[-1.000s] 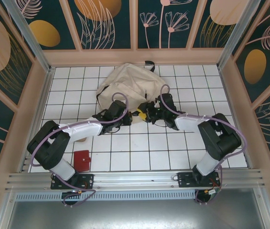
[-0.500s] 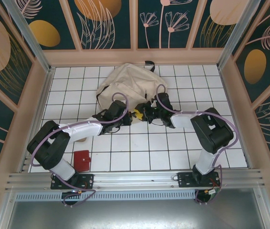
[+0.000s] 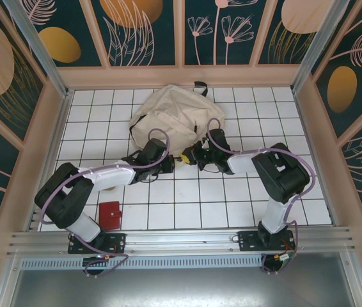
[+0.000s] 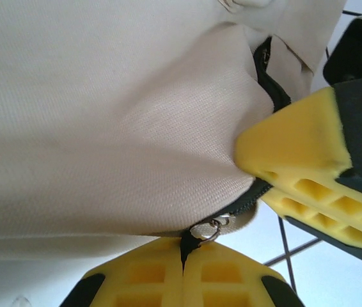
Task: Pack the student bag
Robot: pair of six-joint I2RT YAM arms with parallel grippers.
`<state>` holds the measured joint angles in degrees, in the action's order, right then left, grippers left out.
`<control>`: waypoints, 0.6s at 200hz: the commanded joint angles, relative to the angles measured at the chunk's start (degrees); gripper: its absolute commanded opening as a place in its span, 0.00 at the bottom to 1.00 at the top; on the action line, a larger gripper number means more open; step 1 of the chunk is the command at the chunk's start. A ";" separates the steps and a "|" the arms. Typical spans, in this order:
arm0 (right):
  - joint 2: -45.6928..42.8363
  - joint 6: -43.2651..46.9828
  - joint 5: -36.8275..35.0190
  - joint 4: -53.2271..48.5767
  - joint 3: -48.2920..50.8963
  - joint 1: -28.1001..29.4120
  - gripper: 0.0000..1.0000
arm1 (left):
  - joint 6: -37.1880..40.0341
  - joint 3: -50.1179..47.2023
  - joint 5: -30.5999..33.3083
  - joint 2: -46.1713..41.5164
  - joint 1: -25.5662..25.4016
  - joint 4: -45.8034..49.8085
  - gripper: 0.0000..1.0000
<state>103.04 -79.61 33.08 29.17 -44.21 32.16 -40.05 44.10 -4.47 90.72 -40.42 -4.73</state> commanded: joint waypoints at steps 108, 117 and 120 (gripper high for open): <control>-3.63 4.11 -13.06 -0.73 4.59 -5.09 0.00 | -5.92 -2.99 9.06 -2.73 4.49 11.78 0.00; -3.76 4.40 -13.58 -1.56 4.59 -5.09 0.00 | -7.60 -2.83 10.30 -2.80 4.80 12.54 0.00; -3.81 4.49 -13.76 -1.90 4.64 -5.09 0.00 | -7.91 -2.94 10.41 -2.90 4.90 12.51 0.00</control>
<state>100.20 -77.17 31.77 31.90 -41.82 32.14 -43.22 43.40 -5.76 88.49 -39.66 -5.61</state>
